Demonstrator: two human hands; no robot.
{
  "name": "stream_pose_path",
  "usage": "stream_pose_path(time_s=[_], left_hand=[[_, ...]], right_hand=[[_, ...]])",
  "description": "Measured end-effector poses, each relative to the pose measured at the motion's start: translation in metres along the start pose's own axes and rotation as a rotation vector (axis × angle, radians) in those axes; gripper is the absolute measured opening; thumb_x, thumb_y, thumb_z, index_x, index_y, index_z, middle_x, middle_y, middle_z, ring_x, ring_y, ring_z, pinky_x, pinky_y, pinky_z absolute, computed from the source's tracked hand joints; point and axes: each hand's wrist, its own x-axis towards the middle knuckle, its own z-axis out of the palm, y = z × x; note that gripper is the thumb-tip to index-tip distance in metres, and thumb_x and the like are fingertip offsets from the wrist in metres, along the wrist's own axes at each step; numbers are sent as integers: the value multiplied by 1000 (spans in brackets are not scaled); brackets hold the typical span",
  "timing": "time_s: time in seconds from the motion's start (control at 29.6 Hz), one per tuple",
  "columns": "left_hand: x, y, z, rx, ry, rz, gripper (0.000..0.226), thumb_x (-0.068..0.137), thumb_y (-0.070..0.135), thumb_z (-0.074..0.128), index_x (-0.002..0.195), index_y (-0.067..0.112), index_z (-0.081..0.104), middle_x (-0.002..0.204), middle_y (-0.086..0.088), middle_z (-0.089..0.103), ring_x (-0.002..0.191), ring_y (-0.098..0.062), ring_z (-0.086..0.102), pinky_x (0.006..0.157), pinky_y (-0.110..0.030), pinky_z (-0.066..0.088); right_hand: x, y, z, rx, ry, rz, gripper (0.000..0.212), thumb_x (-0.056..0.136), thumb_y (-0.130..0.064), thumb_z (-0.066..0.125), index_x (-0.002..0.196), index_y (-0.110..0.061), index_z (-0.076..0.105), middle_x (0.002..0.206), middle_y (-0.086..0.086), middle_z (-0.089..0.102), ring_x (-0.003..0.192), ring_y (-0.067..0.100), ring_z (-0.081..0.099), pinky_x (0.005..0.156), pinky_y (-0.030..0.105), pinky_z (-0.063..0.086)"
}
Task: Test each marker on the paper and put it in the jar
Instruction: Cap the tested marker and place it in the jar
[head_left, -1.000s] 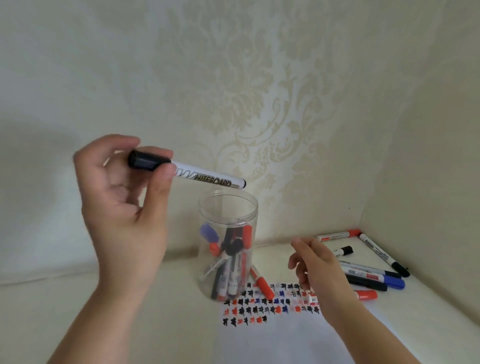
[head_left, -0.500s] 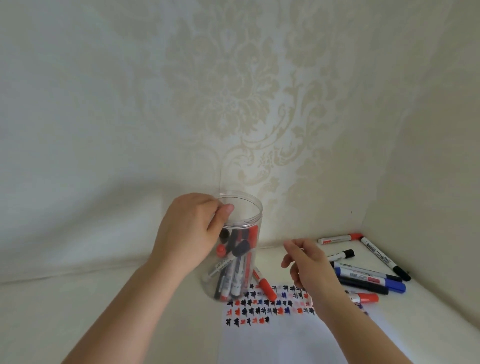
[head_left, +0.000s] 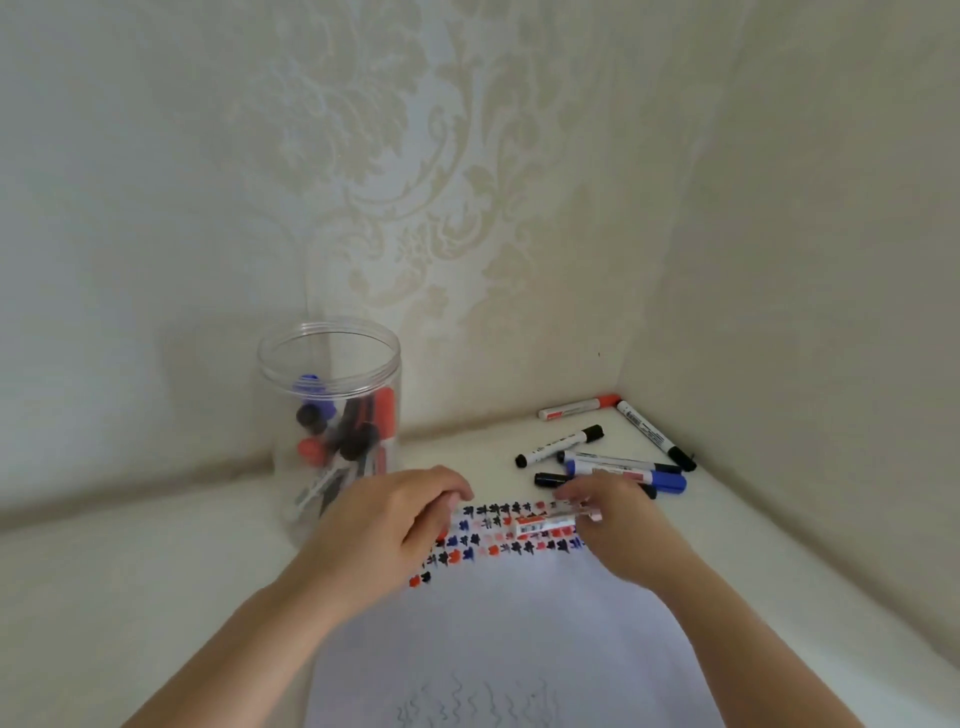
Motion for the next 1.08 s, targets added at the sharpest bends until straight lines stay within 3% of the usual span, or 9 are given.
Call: stream_pose_path(time_s=[0.1,0.24,0.37,0.51,0.57,0.64,0.78,0.91,1.08], left_hand=[[-2,-3,17,-39,-36,-45,15,91,32,48,97,33,62,70,26,59,70,1,61,60,-12,47],[-10,-4,28,-137,-19,-99,17,88,21,53,92,34,64,71,21,64,65,3,60,57,-8,43],[-15,-7,30,-206,-3,-144,18,86,25,55,93,42,58,89,23,65,83,1,61,70,-12,48],[-13,1,31,-321,-31,-173,19,82,49,47,101,46,49,97,27,62,93,9,57,75,-4,43],[-15,-1,33,-304,-86,-147,24,83,58,43,104,46,48,98,26,61,92,7,57,75,-10,45],[-15,-4,35,-241,-124,-131,10,88,46,46,98,45,48,84,21,61,85,5,57,69,-13,43],[-15,-9,36,-204,-188,-106,18,93,31,42,85,47,41,79,23,54,80,5,53,68,-13,40],[-17,-10,35,-200,-256,-87,14,94,39,34,89,34,46,88,14,62,81,-4,58,74,-34,48],[-18,-3,29,-134,-189,-31,10,93,41,36,86,37,42,62,15,51,59,-6,48,56,-25,38]], right_hand=[[-3,2,12,-370,36,-172,48,89,-7,50,131,-31,51,133,-6,53,126,17,42,106,31,30],[0,4,19,-553,66,-311,47,86,-6,54,127,-28,55,123,-4,59,118,19,48,100,30,30],[-9,-17,5,128,205,-259,23,81,-7,61,99,-19,68,91,-5,65,85,10,58,77,19,46],[-19,-48,7,883,-31,-36,13,79,-19,72,82,-17,59,69,-1,64,63,13,59,65,26,52],[-21,-54,20,1001,-70,-27,19,80,-16,70,78,-10,52,61,3,58,54,17,51,56,28,48],[-22,-55,31,1069,-83,-15,22,82,-13,69,77,-10,48,57,6,52,48,18,44,49,27,40],[-22,-54,42,1114,-121,6,16,85,-14,65,79,-7,52,55,9,52,48,18,42,44,26,34],[-26,-60,44,1142,-109,-51,18,89,-11,57,72,-7,60,56,11,55,49,20,47,44,26,39],[-29,-64,40,1199,-83,-106,19,79,-17,55,64,-7,51,48,4,51,42,13,45,40,22,33]])
